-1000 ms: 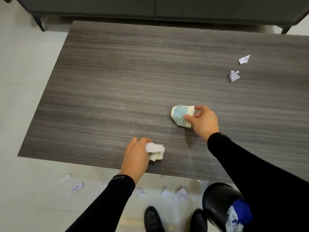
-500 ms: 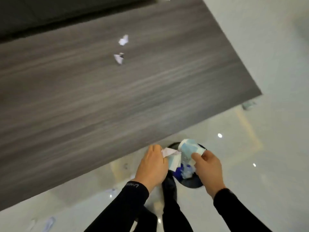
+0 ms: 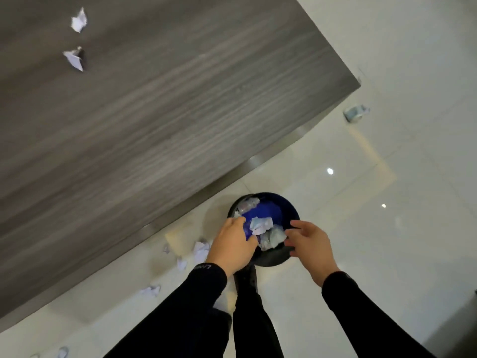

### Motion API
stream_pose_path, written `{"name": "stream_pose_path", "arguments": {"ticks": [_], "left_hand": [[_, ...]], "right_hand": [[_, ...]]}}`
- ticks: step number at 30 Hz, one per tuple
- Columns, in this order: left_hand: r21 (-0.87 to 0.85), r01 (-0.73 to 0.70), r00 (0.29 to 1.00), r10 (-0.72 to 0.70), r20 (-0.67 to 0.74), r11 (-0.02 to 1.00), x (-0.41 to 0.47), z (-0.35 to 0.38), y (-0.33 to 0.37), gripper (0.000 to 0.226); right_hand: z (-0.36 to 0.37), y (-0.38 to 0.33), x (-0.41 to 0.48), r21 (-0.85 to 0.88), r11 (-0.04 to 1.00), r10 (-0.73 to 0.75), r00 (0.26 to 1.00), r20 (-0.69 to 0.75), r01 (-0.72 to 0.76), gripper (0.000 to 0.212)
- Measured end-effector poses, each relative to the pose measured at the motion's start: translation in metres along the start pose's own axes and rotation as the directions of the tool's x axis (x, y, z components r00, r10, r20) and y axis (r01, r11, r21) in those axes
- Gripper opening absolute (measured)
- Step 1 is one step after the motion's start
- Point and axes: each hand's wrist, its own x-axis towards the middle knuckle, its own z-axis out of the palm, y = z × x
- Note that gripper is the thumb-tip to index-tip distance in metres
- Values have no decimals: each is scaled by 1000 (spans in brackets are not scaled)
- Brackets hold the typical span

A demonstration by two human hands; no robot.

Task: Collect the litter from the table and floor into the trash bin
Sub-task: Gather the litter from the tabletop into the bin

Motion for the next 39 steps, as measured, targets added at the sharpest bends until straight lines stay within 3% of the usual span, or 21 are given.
{"name": "stream_pose_path", "arguments": {"ticks": [3, 6, 10, 14, 18, 22, 25, 28, 31, 35, 37, 39], "left_hand": [[-28, -121, 976, 114, -185, 992, 0, -42, 1, 40], [-38, -184, 900, 152, -408, 982, 6, -102, -1, 32], [-47, -150, 764, 86, -639, 988, 22, -186, -26, 31], [-57, -74, 669, 7, -743, 996, 40, -251, -57, 36], [154, 90, 729, 41, -683, 984, 72, -285, -83, 57], [119, 155, 749, -38, -662, 981, 107, -315, -103, 77], [120, 226, 816, -120, -566, 967, 129, -327, -120, 100], [169, 271, 830, -142, -539, 948, 143, -322, -130, 102], [175, 300, 852, -182, -491, 938, 147, -322, -131, 101], [190, 326, 878, -222, -425, 926, 146, -328, -127, 99], [189, 327, 880, -226, -417, 926, 144, -329, -125, 96], [191, 324, 888, -228, -400, 927, 142, -329, -124, 95]], "right_hand": [[16, -50, -6, 47, 975, -217, 976, 26, 216, 22], [48, -113, -6, 96, 923, -382, 917, 110, 373, 20], [109, -192, -2, 65, 856, -510, 820, 260, 512, 22], [172, -251, 3, -33, 775, -587, 737, 335, 632, 22], [227, -288, 12, -137, 689, -633, 683, 365, 712, 17], [266, -317, 33, -260, 578, -689, 634, 351, 773, 24], [292, -334, 48, -290, 500, -732, 577, 363, 816, 31], [321, -347, 60, -285, 422, -746, 508, 431, 861, 47], [343, -358, 65, -410, 297, -708, 487, 512, 862, 64], [358, -375, 73, -582, 146, -678, 510, 530, 800, 35], [360, -386, 76, -565, 148, -730, 475, 490, 811, 30], [362, -399, 78, -530, 130, -823, 390, 414, 838, 30]]}}
